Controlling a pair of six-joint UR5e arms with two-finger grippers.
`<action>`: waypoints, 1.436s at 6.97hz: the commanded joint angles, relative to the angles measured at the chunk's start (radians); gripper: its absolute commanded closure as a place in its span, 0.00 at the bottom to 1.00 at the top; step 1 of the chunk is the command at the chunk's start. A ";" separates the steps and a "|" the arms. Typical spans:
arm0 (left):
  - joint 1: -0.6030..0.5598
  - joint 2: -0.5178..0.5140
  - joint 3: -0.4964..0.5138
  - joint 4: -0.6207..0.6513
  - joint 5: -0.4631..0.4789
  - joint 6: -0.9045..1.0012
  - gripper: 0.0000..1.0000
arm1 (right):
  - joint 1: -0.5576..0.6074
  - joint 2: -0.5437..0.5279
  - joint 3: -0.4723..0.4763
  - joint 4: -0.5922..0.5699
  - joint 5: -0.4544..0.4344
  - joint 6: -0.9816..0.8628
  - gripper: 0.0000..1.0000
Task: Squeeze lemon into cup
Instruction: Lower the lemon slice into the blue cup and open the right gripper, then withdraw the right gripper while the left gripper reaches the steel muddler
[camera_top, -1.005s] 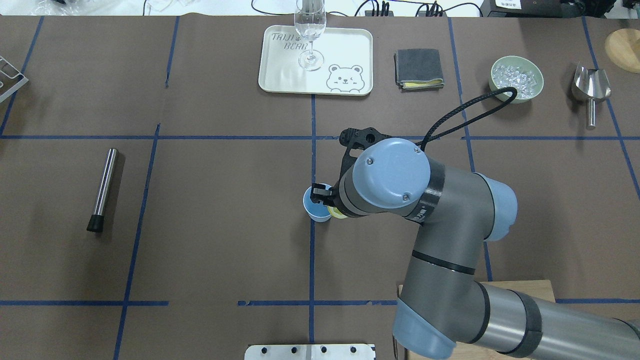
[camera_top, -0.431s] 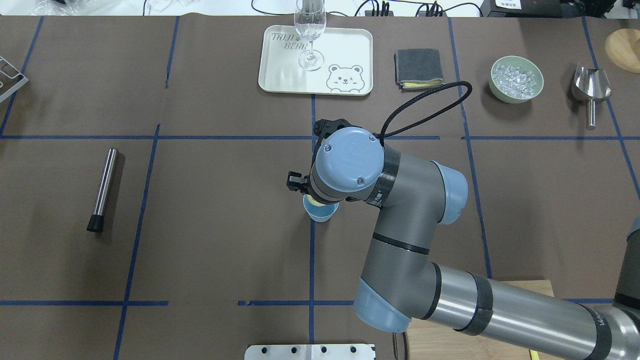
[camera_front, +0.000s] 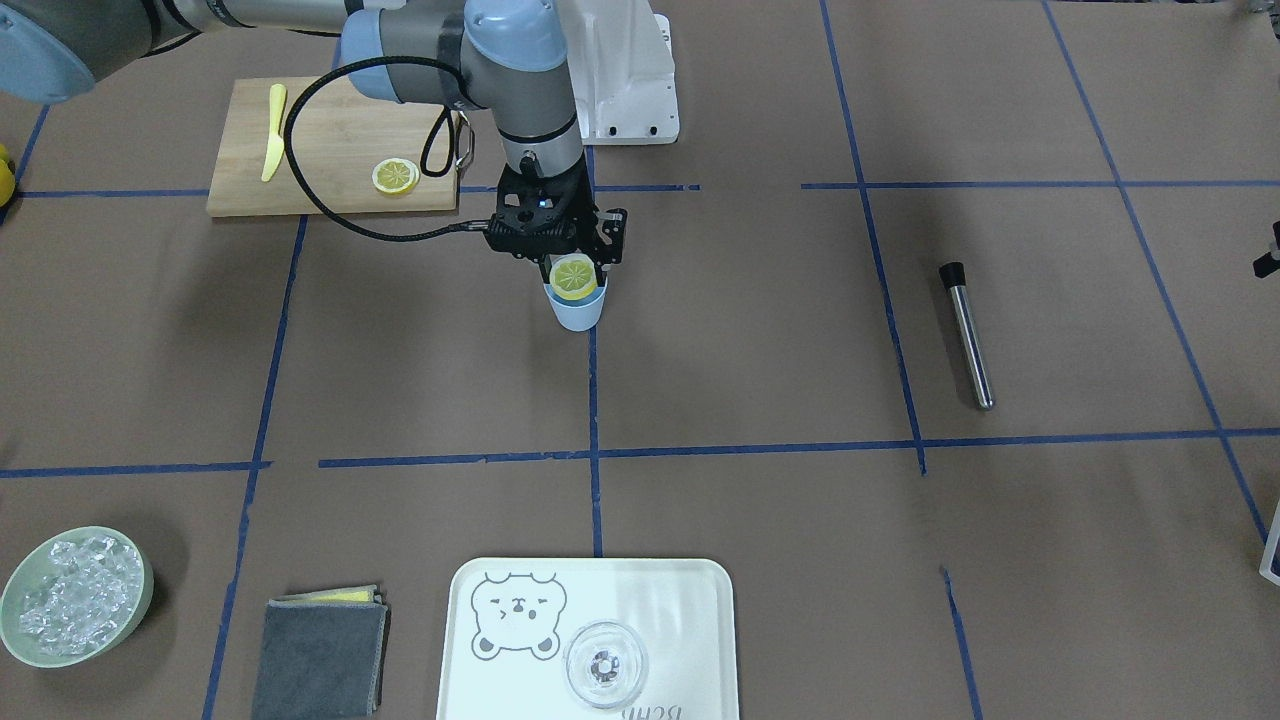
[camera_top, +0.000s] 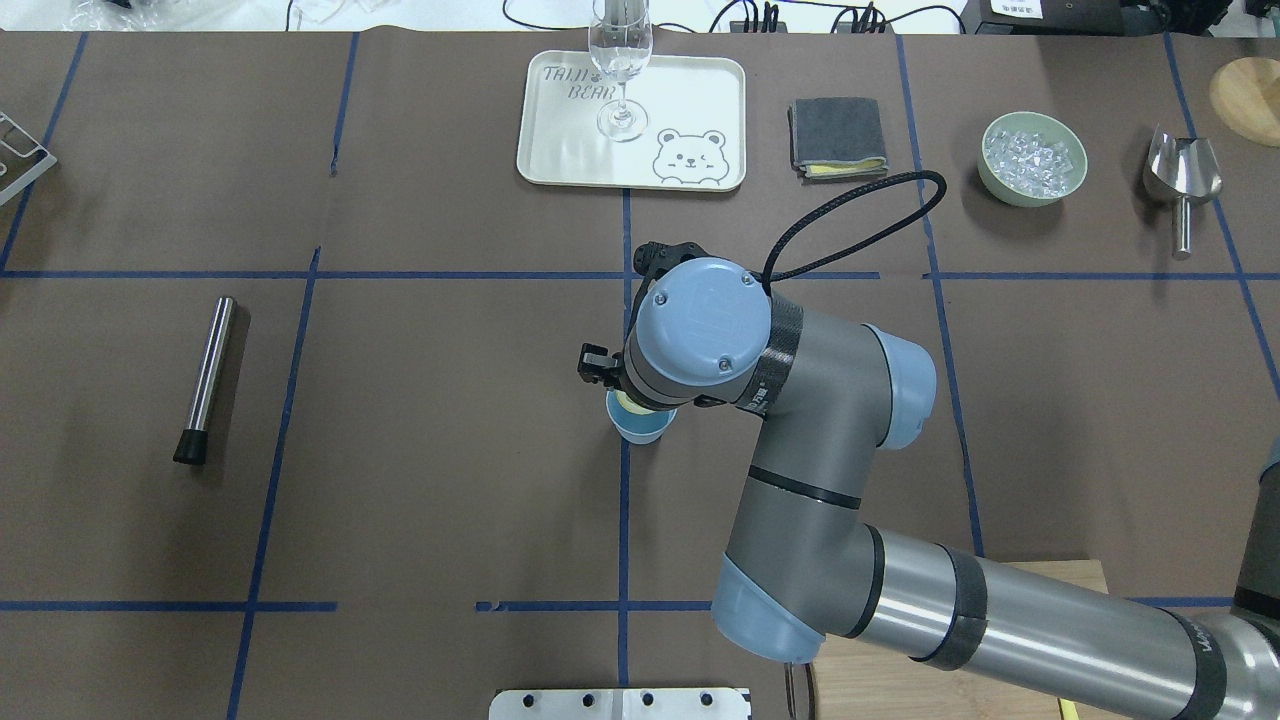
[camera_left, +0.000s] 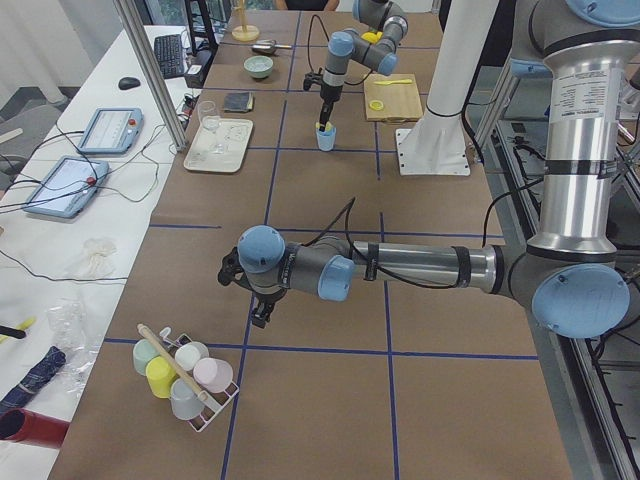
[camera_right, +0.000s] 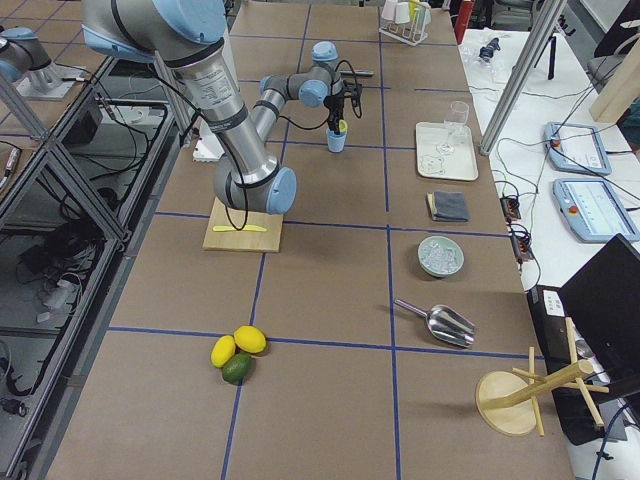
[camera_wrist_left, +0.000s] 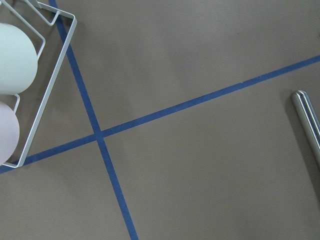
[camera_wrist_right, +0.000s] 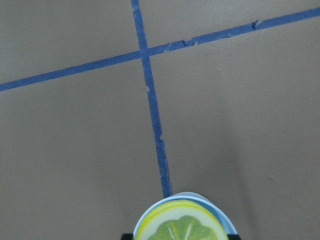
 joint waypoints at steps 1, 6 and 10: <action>0.000 0.001 0.000 0.000 0.000 0.000 0.00 | -0.003 -0.003 0.000 0.000 0.000 0.002 0.21; 0.168 -0.022 -0.001 -0.140 0.014 -0.338 0.00 | 0.041 -0.122 0.176 -0.011 0.062 -0.013 0.05; 0.504 -0.126 -0.016 -0.342 0.244 -0.886 0.00 | 0.253 -0.475 0.417 0.003 0.268 -0.250 0.01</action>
